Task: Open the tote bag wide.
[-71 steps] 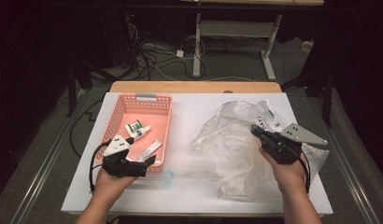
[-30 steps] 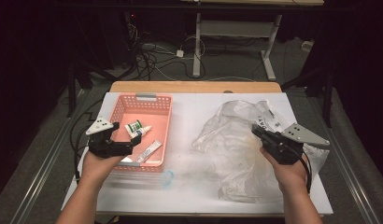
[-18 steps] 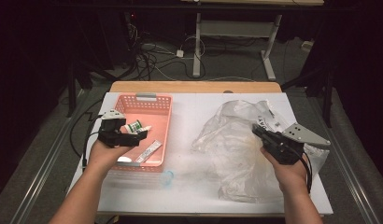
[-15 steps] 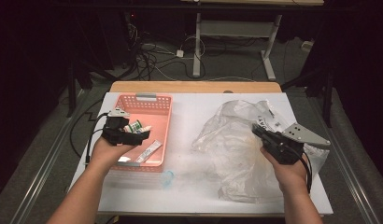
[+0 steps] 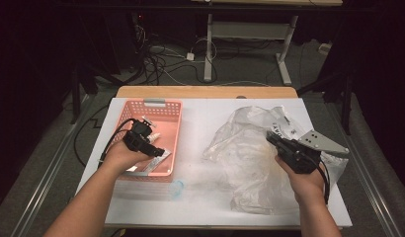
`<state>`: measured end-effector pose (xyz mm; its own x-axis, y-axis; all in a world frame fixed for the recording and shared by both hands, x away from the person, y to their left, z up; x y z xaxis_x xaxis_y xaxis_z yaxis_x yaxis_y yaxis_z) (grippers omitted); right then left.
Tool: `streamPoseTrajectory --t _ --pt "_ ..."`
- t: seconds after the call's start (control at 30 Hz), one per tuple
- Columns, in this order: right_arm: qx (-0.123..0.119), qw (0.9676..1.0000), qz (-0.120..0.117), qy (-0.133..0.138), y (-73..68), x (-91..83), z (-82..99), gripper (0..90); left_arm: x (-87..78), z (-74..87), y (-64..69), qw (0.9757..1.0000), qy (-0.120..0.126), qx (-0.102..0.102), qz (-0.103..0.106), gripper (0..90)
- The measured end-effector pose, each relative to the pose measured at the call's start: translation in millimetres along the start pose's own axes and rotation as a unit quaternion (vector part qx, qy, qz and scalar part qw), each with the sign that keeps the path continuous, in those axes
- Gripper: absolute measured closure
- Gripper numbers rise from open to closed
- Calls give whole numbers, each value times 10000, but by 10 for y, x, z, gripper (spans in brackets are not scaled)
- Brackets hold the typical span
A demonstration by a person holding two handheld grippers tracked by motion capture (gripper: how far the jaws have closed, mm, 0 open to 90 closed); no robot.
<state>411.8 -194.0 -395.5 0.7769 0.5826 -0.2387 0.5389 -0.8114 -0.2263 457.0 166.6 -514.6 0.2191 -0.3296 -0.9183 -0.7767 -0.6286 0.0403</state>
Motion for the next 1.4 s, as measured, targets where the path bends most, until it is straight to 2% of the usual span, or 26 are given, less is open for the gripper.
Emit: streamPoseTrajectory --t 0.03,0.07,0.1,0.17,0.2,0.23,0.3,0.4,0.5,0.6,0.67,0.8,0.87,0.93,1.0,1.03,1.1,1.2,1.23,1.33,1.4 --pt "0 10000 0 0 0 0 0 900 19 7 13 9999 -87 -1 69 208" --pt "3 10000 -1 5 -1 -2 -1 900 39 14 30 9997 -172 36 146 282" --pt "-5 10000 1 12 0 -3 -3 900 80 34 43 9989 -409 86 207 299" --pt "-9 10000 2 14 -1 -7 -7 900 123 53 57 9976 -616 155 291 312" --pt "-12 10000 3 14 -1 -9 -8 900 123 53 57 9976 -616 155 291 324" --pt "-20 10000 2 18 -1 -10 -10 900 158 66 72 9963 -746 203 379 341" --pt "-33 10000 5 21 0 -12 -12 900 186 79 75 9950 -883 226 411 355" --pt "-34 10000 8 21 0 -13 -12 900 229 63 93 9941 -957 237 445 386" --pt "-26 10000 15 11 -1 -11 -8 900 263 19 118 9940 -985 320 351 427" --pt "-37 10000 20 10 -4 -12 -8 900 279 -17 122 9936 -1029 452 145 506" --pt "-41 10000 19 11 -4 -13 -8 900 288 -36 127 9937 -1002 486 85 584" --pt "-49 10000 18 26 -3 -19 -14 900 291 -58 112 9943 -960 468 -15 613" --pt "-58 10000 11 24 -3 -17 -12 900 274 -98 50 9956 -819 409 -213 624" --pt "-44 10000 12 11 -5 -16 -8 900 269 -110 20 9958 -779 385 -276 629" --pt "-34 10000 17 11 -10 -13 -7 900 220 -205 -75 9979 -357 250 -473 668" --pt "-41 10000 15 10 -12 -12 -7 900 220 -205 -75 9979 -357 250 -473 722" --pt "-28 10000 15 -8 -18 -12 0 900 187 -262 -118 9982 -167 195 -550 751" --pt "-70 10000 6 -12 -26 -6 3 900 215 -276 -125 9983 -140 194 -540 740" --pt "-83 10000 7 -7 -25 -6 1 900 219 -277 -109 9988 -101 164 -450 731" --pt "-73 10000 12 -10 -24 -8 2 900 202 -262 -76 9990 -102 216 -387 644" --pt "-64 10000 17 -7 -24 -8 1 900 171 -248 -56 9993 -74 192 -320 552"
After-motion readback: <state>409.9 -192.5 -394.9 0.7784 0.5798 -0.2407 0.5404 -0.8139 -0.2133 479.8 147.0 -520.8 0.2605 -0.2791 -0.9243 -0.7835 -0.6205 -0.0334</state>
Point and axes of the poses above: each handheld gripper's, and its own axes: x roughly forward along the jaws, z roughly out of its underside, y roughly to its right, the point moved 10 cm from there along x, roughly forward along the jaws, and after that the axes turned 13 degrees about x, right-handed, at the moved point
